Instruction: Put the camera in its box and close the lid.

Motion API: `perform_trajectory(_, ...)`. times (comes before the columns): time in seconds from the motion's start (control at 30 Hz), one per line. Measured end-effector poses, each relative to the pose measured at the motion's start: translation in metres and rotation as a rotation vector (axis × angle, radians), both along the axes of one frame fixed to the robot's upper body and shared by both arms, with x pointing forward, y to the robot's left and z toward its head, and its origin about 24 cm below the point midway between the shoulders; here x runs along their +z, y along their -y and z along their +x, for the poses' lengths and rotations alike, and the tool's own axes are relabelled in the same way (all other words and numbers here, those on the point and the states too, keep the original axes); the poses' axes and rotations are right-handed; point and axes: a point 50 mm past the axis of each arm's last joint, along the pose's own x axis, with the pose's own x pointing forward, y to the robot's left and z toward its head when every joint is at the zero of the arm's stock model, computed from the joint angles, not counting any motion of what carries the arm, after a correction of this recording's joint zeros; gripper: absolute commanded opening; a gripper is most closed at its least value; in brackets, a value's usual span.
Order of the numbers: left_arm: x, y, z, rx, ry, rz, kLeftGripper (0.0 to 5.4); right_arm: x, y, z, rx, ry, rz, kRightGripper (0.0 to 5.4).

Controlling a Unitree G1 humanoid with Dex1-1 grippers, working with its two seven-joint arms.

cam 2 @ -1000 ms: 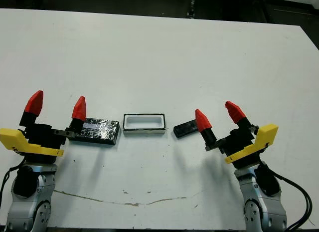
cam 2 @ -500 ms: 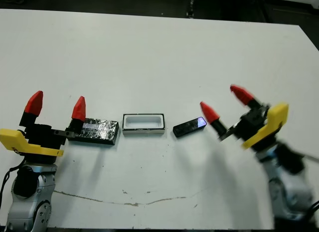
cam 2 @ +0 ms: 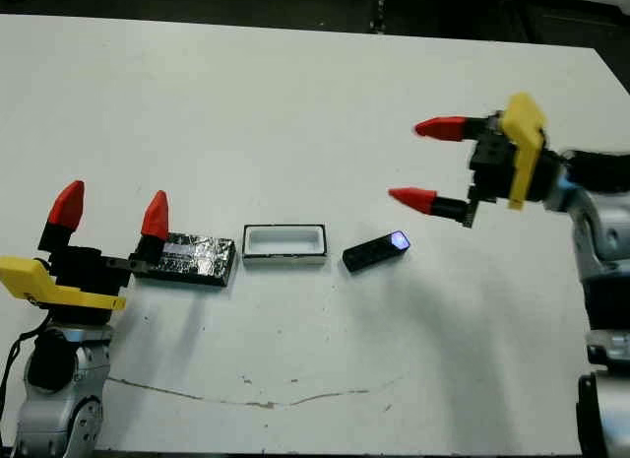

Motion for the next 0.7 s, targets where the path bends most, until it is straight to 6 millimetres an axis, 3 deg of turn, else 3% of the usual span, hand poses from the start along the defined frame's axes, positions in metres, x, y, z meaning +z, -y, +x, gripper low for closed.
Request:
perform_trajectory(0.4, -0.001, 0.001, 0.000, -0.001, -0.001, -0.017, 5.40, -0.022, -0.031, 0.008, 0.234, -0.198, -0.281, 5.39)
perform_trajectory(0.7, -0.001, 0.002, 0.000, -0.002, -0.001, -0.018, 5.40, -0.033, -0.036, 0.008, 0.249, -0.240, -0.265, 5.39)
